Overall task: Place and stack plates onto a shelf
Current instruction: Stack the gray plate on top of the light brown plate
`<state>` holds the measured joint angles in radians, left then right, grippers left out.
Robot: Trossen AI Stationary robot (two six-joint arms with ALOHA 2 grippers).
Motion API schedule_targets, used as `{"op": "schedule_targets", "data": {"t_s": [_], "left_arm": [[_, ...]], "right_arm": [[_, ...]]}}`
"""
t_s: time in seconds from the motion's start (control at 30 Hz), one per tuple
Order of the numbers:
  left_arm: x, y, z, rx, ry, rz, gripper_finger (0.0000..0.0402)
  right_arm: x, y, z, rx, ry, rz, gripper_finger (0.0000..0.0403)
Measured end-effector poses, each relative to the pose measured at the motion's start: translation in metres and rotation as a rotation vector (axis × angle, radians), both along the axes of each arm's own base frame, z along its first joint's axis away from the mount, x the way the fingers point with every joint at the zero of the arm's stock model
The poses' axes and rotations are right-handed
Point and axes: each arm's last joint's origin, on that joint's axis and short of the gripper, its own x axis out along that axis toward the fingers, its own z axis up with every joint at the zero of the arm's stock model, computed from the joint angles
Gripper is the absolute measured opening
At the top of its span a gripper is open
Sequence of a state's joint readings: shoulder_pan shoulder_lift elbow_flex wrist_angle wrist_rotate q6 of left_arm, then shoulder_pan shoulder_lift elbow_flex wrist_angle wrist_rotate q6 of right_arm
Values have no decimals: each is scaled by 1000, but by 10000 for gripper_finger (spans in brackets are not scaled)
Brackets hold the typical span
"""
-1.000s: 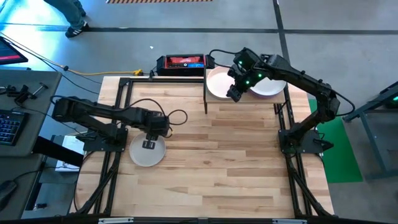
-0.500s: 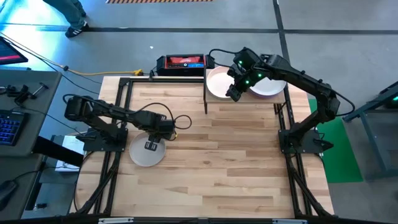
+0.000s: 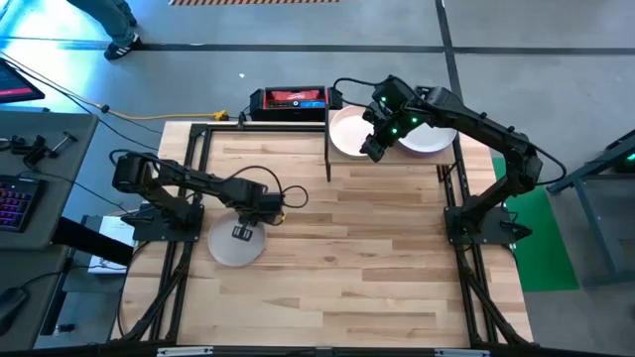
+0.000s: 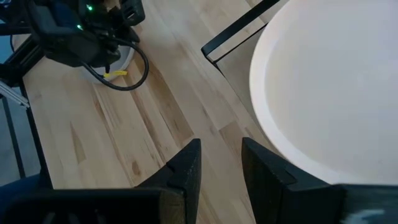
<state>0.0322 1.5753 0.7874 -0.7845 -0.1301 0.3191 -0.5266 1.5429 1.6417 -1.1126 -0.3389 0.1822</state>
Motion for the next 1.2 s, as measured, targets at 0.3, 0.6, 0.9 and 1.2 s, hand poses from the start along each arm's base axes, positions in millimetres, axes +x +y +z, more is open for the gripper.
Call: {"op": "schedule_targets", "data": {"t_s": [0.3, 0.6, 0.9, 1.2], "left_arm": [[0, 0, 1, 6, -5, 42, 11], [16, 4, 23, 36, -75, 106, 2], [37, 28, 59, 116, -170, 201, 1], [55, 49, 106, 167, -297, 272, 1]], "right_arm": [[0, 0, 0, 0, 0, 0, 94], [-1, 0, 0, 5, 8, 0, 94], [0, 4, -1, -25, 37, 7, 97], [6, 15, -2, -130, 81, 36, 154]]}}
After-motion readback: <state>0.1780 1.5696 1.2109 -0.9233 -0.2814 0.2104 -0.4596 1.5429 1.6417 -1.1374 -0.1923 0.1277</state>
